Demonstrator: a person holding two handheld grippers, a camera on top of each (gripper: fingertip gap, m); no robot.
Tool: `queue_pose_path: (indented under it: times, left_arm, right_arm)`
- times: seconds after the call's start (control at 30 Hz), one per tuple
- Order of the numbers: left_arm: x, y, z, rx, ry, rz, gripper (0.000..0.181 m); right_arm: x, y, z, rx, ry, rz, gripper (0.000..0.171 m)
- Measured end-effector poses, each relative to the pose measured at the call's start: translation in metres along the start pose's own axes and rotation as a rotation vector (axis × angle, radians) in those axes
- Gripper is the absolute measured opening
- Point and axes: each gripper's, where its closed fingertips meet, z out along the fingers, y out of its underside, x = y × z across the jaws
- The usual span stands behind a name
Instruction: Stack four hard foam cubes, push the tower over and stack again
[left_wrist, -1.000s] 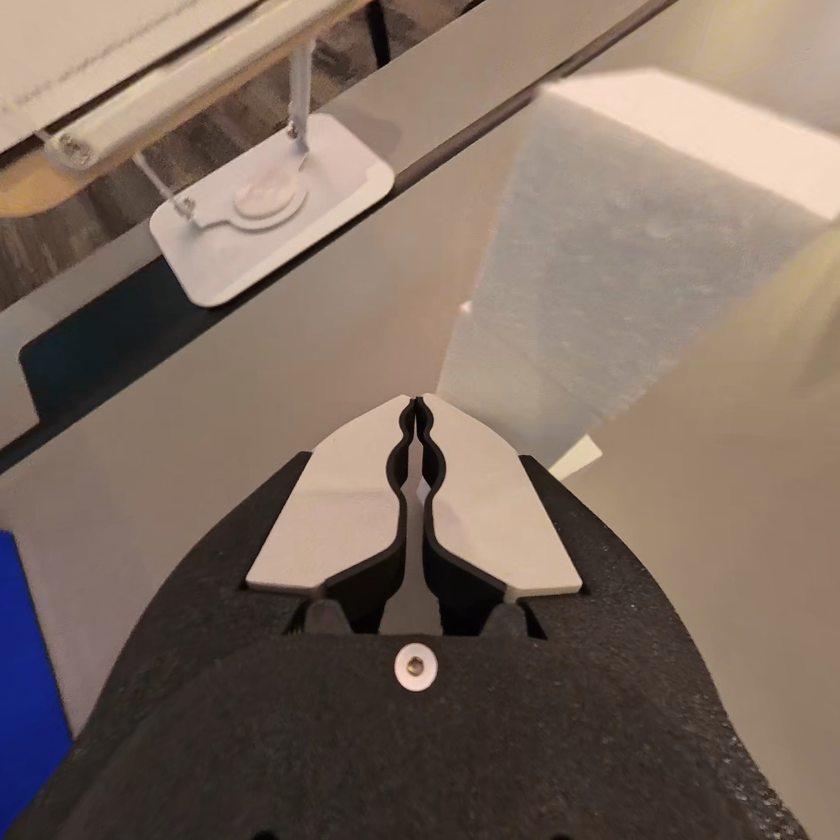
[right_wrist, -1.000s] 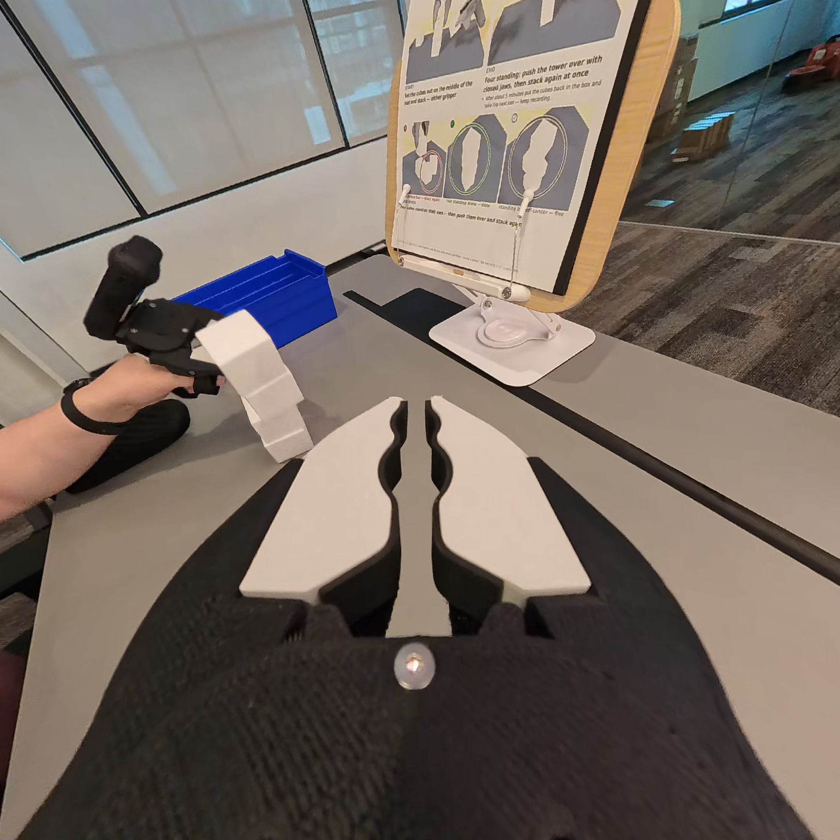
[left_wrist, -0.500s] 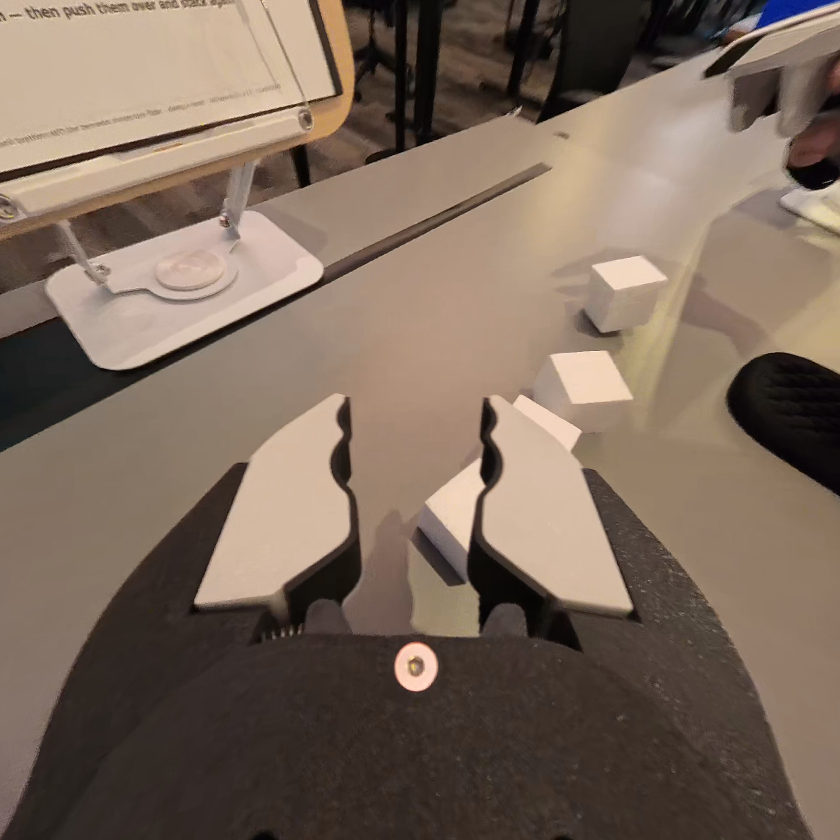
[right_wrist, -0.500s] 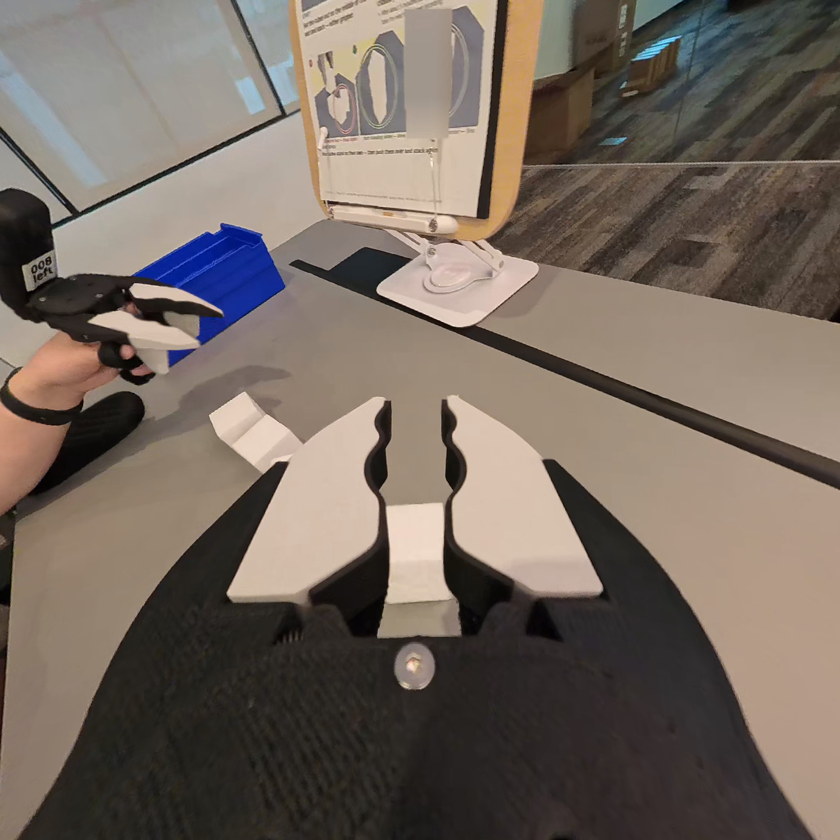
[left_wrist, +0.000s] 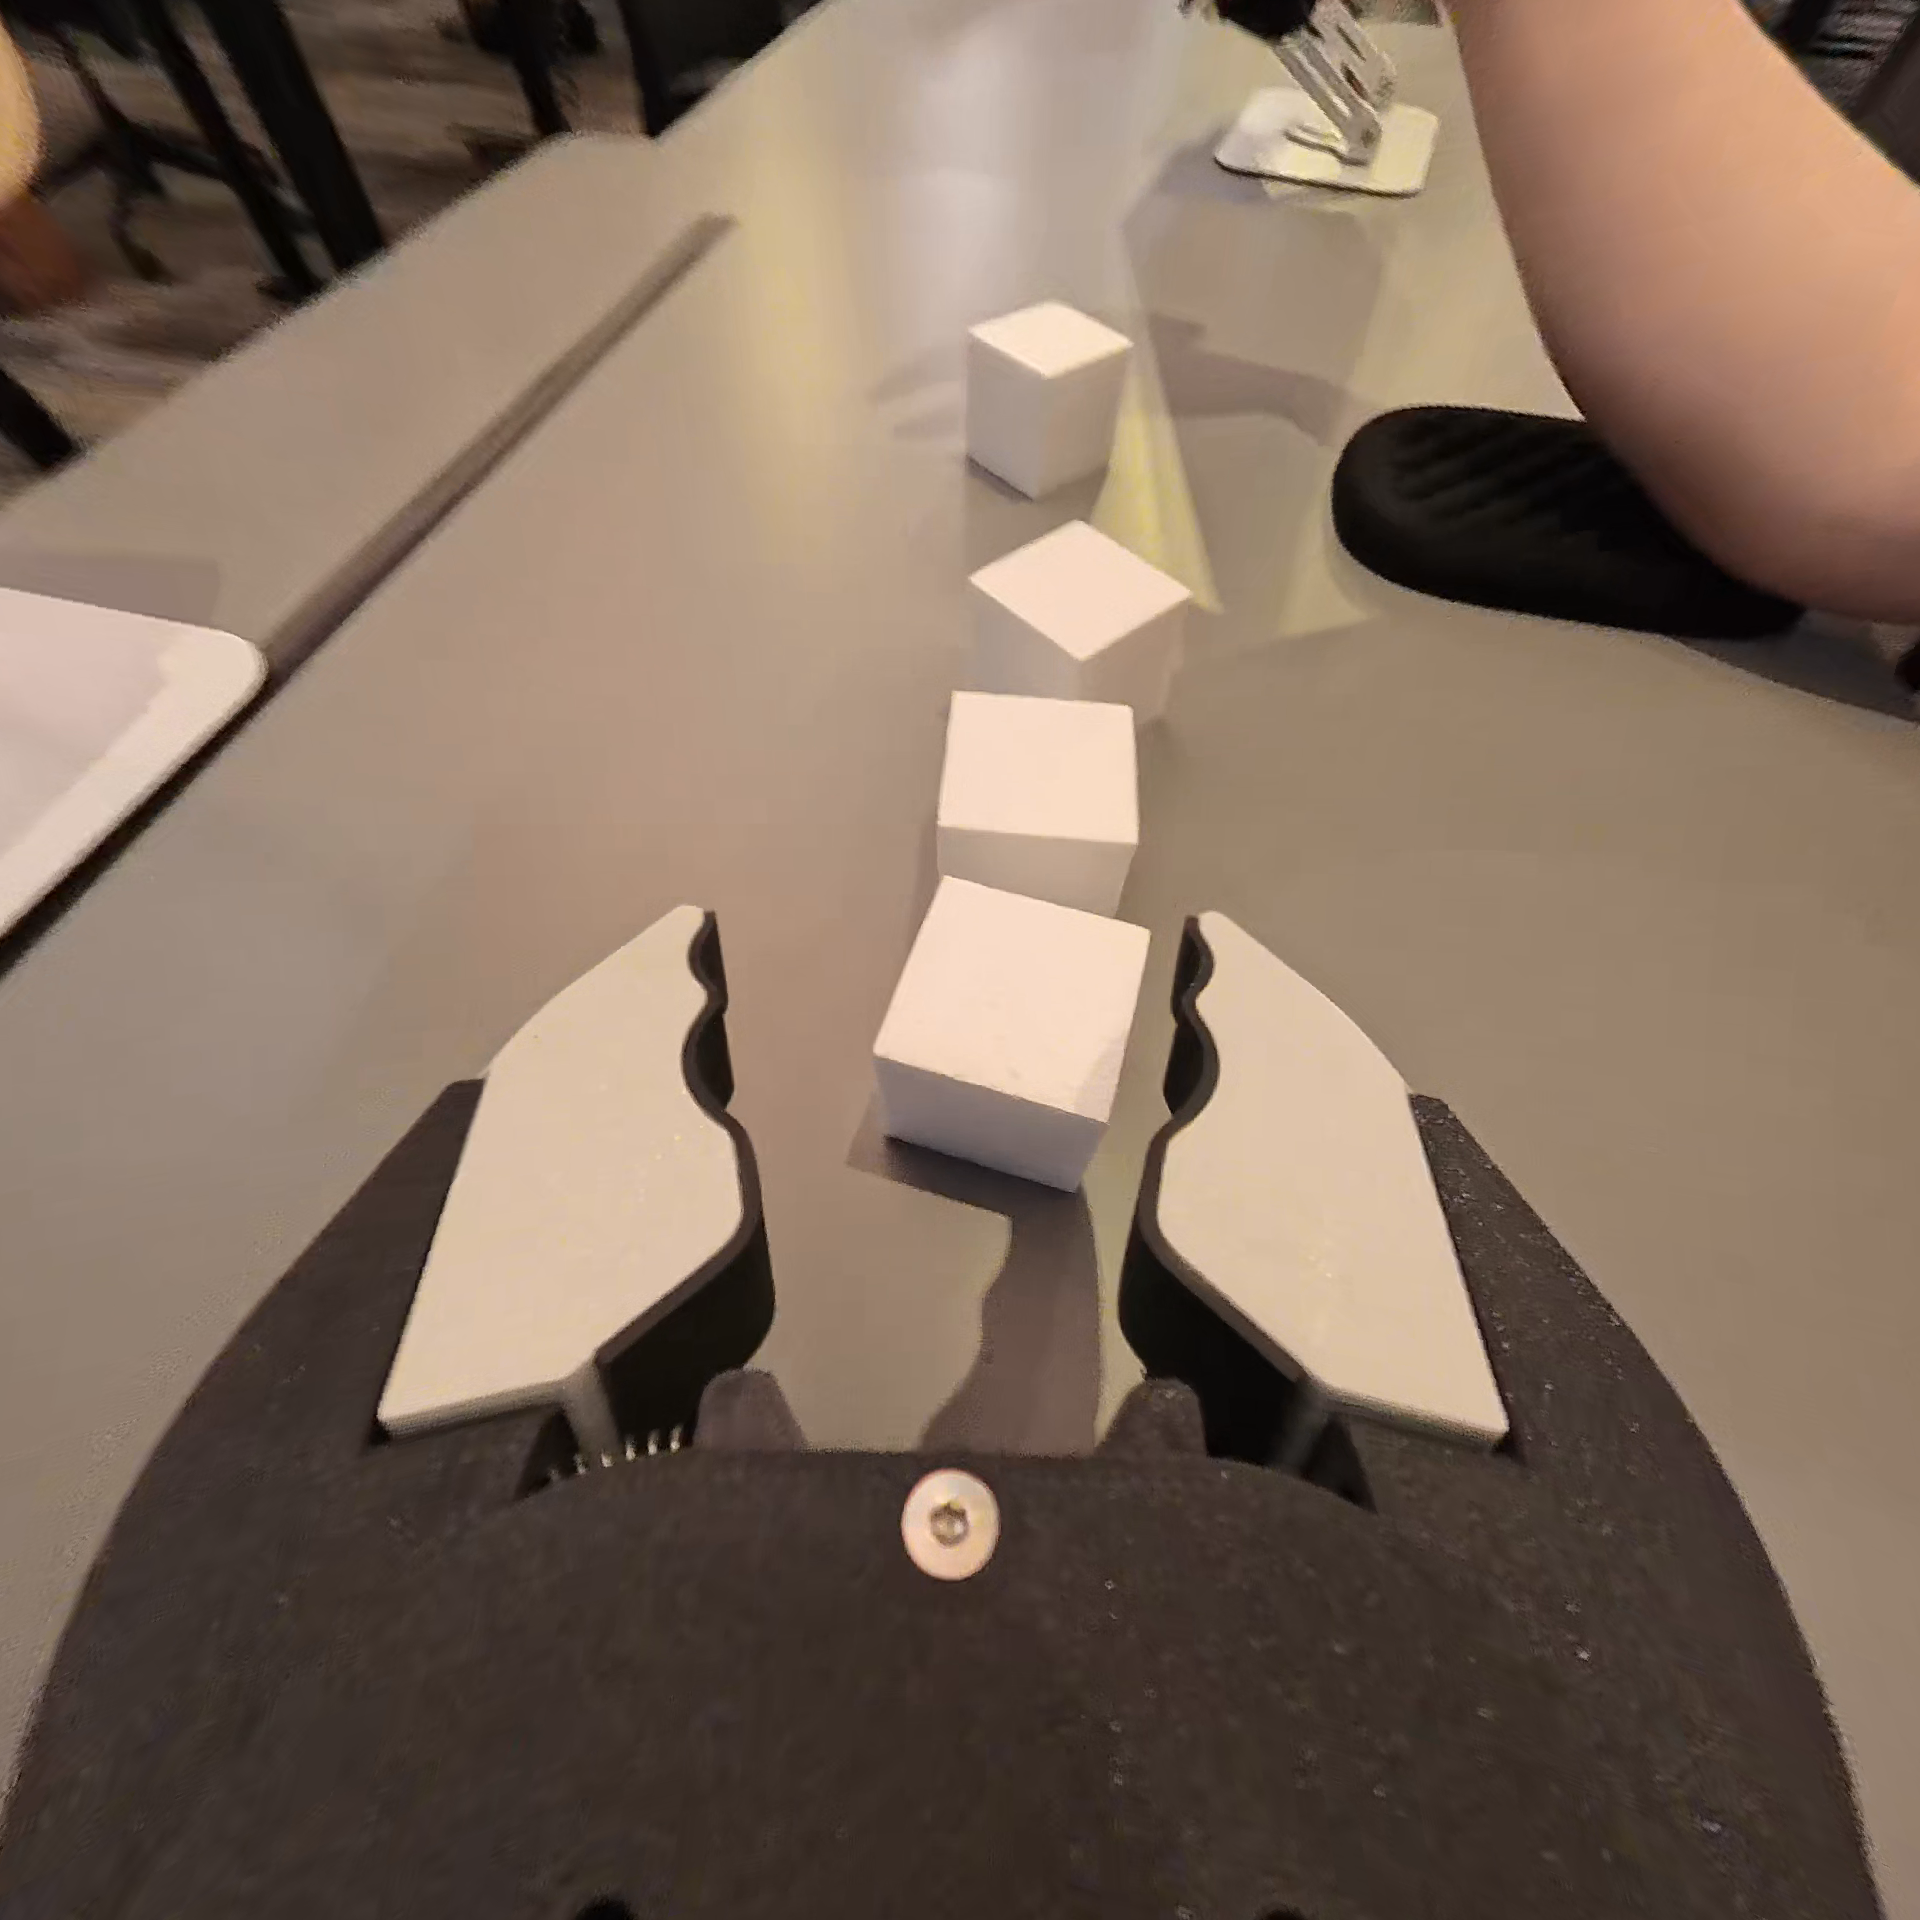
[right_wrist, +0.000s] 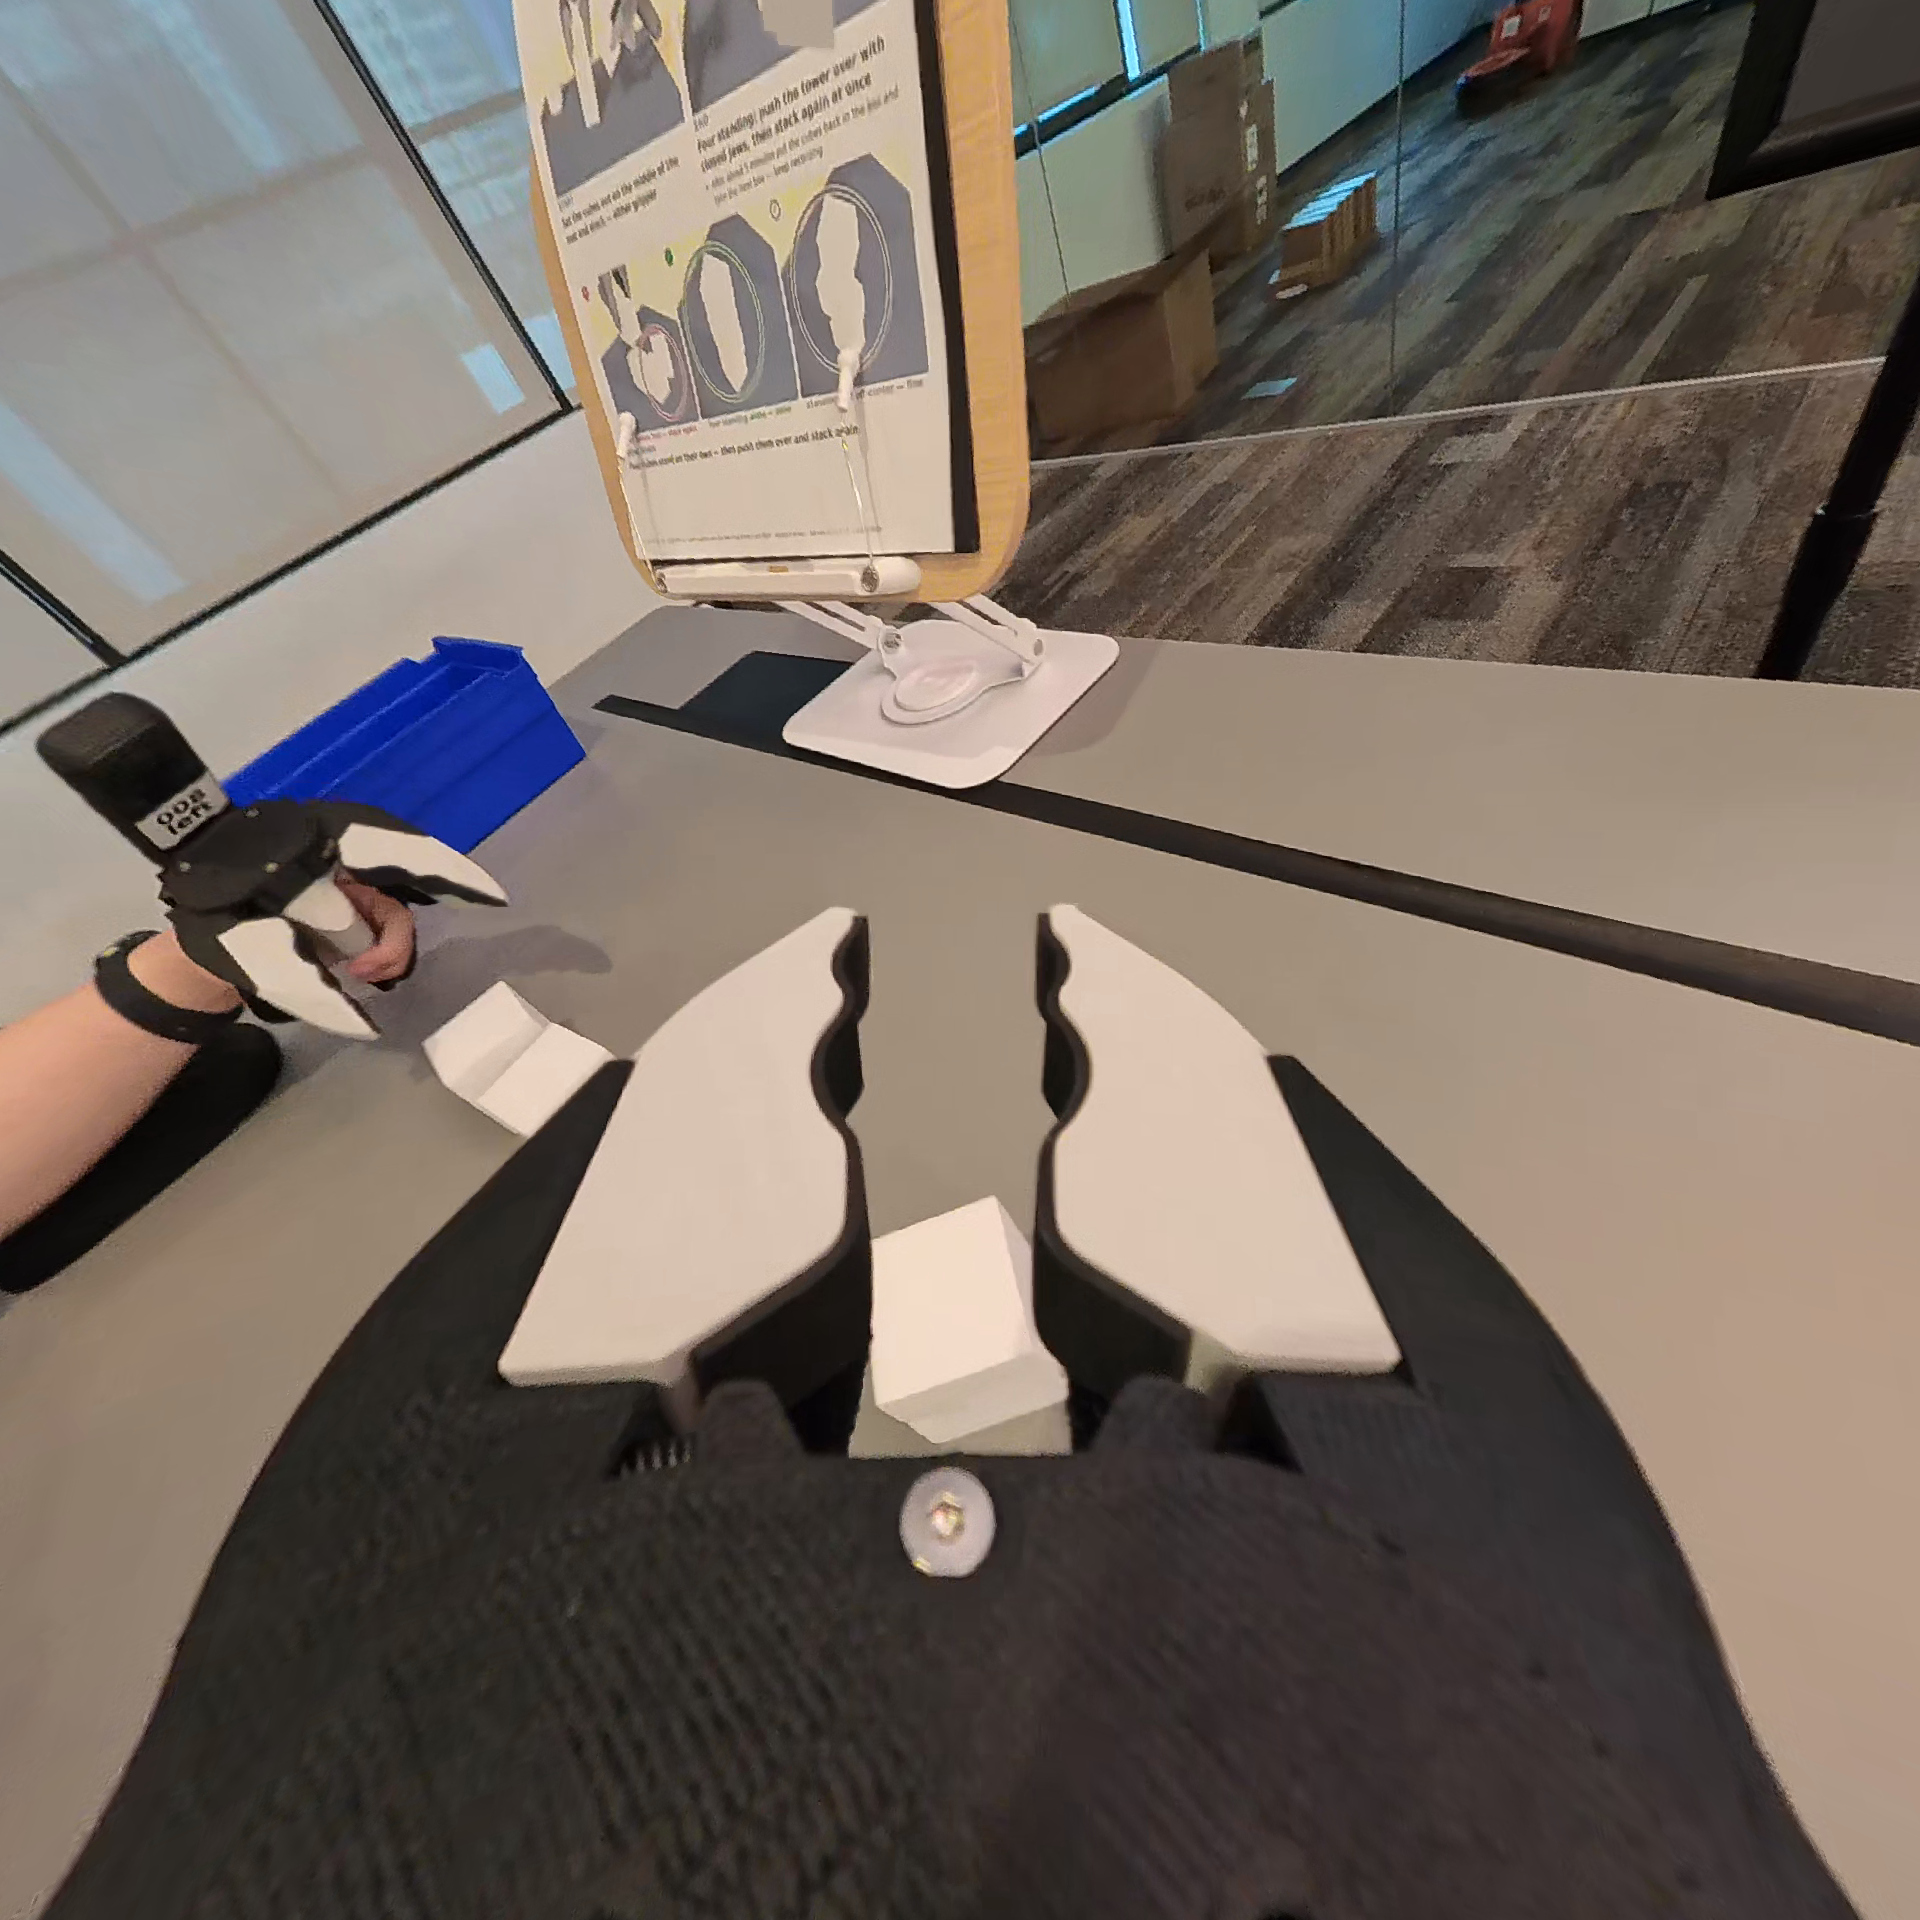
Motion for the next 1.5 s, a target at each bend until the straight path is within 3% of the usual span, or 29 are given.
queue_pose_path:
  times: [0.07,0.27,0.43,0.57,0.7,0.8,0.93,1.07,1.27,1.5]
  left_arm:
    - [0.003,0.008,0.007,-0.032,0.032,-0.002,0.090]
    - [0.014,0.029,0.021,-0.105,0.044,0.080,0.095]
    - [0.014,0.043,0.036,-0.165,0.043,0.104,0.087]
    - [0.008,0.048,0.038,-0.179,0.019,0.105,0.068]
    - [0.012,0.046,0.030,-0.159,0.038,0.085,0.068]
    - [0.009,0.034,0.016,-0.123,0.012,0.061,0.068]
    - [0.003,-0.020,0.001,0.028,-0.123,-0.011,0.067]
    - [0.018,-0.056,0.017,0.064,-0.188,0.004,0.067]
    - [0.018,-0.044,0.064,-0.096,-0.175,0.060,0.068]
    - [0.017,-0.027,0.075,-0.146,-0.119,-0.009,0.068]
  right_arm:
    - [0.003,0.001,0.002,-0.009,0.028,-0.012,0.041]
    - [0.000,0.002,0.009,-0.033,0.028,-0.030,0.042]
    - [0.004,0.007,0.014,-0.068,0.061,-0.050,0.042]
    - [0.007,0.011,0.014,-0.083,0.076,-0.049,0.042]
    - [0.009,0.013,0.013,-0.083,0.077,-0.042,0.042]
    - [0.010,0.015,0.014,-0.088,0.074,-0.036,0.042]
    - [0.009,0.016,0.017,-0.097,0.063,-0.031,0.042]
    - [0.004,0.017,0.024,-0.115,0.047,-0.038,0.042]
    - [-0.001,0.027,0.035,-0.178,0.050,-0.085,0.044]
    - [0.000,0.029,0.037,-0.195,0.059,-0.091,0.045]
